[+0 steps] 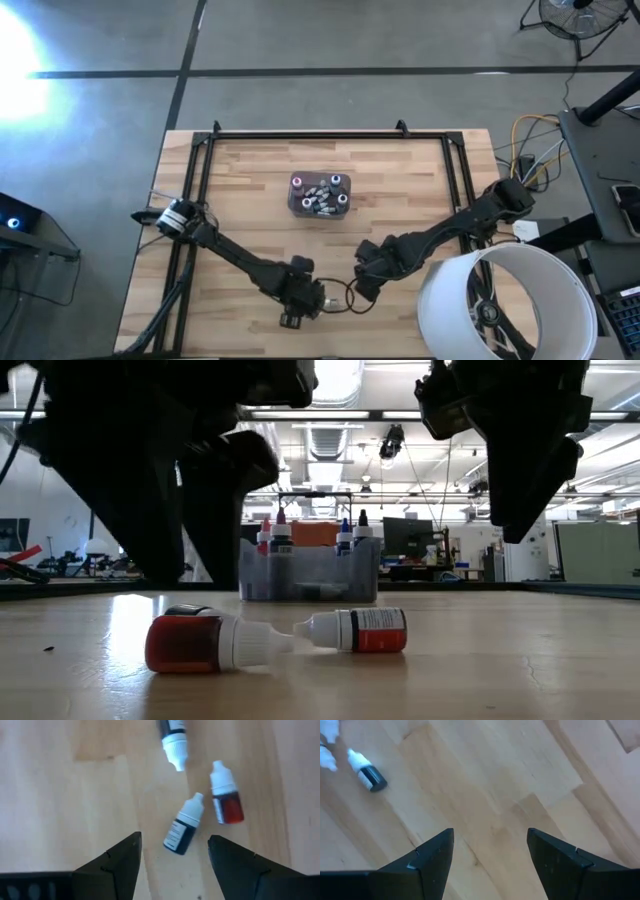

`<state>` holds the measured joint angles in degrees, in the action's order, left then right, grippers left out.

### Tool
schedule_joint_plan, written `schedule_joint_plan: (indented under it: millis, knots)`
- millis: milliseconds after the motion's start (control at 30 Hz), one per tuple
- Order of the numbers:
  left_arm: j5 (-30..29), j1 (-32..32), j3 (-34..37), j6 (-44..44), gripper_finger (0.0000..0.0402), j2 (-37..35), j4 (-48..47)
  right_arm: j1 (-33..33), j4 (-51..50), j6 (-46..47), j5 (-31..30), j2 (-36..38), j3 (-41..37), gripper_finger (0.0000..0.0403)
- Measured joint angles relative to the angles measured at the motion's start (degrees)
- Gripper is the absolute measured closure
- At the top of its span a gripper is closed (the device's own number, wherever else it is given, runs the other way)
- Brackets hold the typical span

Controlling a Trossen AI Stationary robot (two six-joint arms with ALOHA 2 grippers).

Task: Pick & Place food coloring
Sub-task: Put the small purple food coloring bottle into the black bin

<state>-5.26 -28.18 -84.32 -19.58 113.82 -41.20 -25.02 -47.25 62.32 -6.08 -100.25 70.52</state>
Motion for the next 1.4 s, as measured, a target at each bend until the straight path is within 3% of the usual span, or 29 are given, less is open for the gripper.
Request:
schedule_joint_plan:
  millis: [367, 833, 1400]
  knots:
    - [0.3, -1.1, 0.1, 17.6, 0.0196, 0.3, 3.5, 0.0, 1.6, -0.1, -1.4, 0.0, -0.6, 0.0156]
    - [2.8, -0.8, 0.3, 17.1, 0.0198, 2.7, 6.3, 0.0, 1.8, 0.3, -2.9, -0.1, -2.5, 0.0156]
    - [3.2, 2.6, 0.2, 16.3, 0.0311, 4.4, 5.9, 0.1, 1.7, 0.2, -2.8, -0.2, -4.2, 0.0156]
